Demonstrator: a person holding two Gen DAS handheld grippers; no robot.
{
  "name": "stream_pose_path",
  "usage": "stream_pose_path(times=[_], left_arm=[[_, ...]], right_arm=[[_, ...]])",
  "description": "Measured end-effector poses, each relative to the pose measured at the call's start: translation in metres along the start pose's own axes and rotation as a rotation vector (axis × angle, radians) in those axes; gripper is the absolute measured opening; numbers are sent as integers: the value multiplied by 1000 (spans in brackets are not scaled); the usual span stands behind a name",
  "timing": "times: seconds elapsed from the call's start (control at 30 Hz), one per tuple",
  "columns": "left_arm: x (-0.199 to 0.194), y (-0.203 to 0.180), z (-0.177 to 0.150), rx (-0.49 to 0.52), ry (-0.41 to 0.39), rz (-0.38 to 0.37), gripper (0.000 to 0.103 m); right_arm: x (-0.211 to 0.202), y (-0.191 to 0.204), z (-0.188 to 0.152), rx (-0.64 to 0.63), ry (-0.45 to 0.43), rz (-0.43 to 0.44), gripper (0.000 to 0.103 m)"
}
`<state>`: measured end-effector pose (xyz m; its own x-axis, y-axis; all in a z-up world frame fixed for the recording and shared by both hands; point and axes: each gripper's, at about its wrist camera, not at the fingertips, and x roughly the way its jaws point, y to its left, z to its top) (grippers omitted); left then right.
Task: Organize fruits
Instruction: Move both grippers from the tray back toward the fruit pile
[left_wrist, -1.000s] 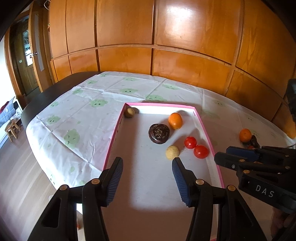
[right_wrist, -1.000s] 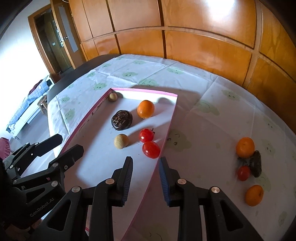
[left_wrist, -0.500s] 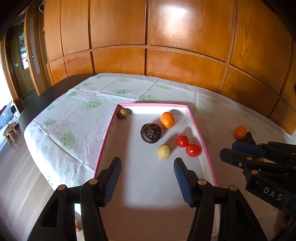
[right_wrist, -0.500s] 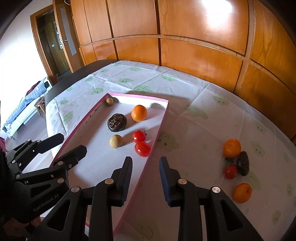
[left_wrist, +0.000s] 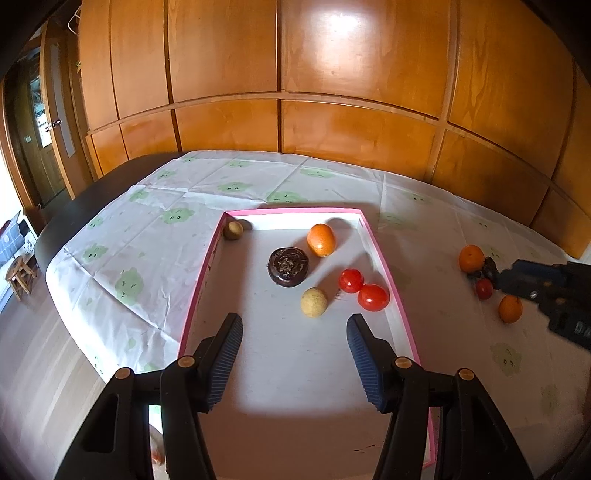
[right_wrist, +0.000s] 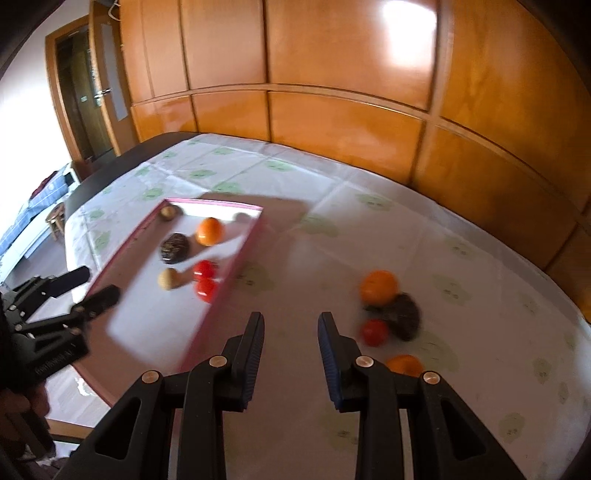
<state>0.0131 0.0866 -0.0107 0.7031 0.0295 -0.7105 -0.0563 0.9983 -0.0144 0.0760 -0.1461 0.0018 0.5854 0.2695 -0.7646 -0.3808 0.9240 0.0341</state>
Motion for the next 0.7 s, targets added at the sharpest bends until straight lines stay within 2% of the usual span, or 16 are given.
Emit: stream_pose_path(times=[0.53,0.7], left_arm=[[0,-22,2,64,8,-13,60],[1,-33,4,93,12,-18,60]], right_arm=[[-27,-141,-35,155,27,-245,30],[-25,-177,-47,239,27,-285,30]])
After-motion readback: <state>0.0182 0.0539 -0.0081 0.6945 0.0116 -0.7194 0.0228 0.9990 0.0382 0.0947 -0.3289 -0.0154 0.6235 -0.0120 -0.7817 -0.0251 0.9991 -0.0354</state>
